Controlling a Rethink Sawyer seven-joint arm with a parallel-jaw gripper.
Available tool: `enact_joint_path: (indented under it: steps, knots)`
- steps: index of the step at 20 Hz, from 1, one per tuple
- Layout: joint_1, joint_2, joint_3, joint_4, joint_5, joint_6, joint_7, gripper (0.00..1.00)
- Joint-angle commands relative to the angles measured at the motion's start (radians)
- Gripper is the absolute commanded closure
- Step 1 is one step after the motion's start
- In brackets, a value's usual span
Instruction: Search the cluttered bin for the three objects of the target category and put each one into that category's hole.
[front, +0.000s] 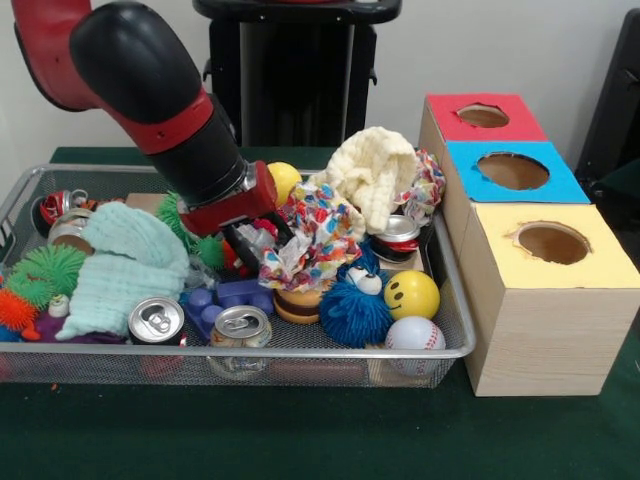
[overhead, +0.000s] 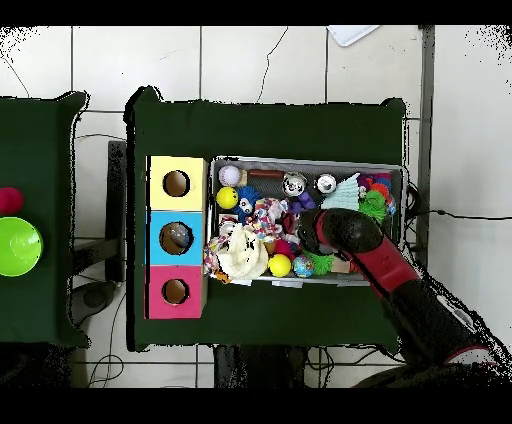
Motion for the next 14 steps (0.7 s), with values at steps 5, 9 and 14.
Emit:
enact_joint_path:
  steps: [5,9,14]
  knots:
    - [-0.011,0.055,0.141,0.176,0.092,0.055,0.184,0.0]
    - [-0.015,0.053,0.147,0.191,0.095,0.048,0.177,0.0]
    - [0.015,0.034,0.106,0.167,0.065,0.067,0.166,0.0]
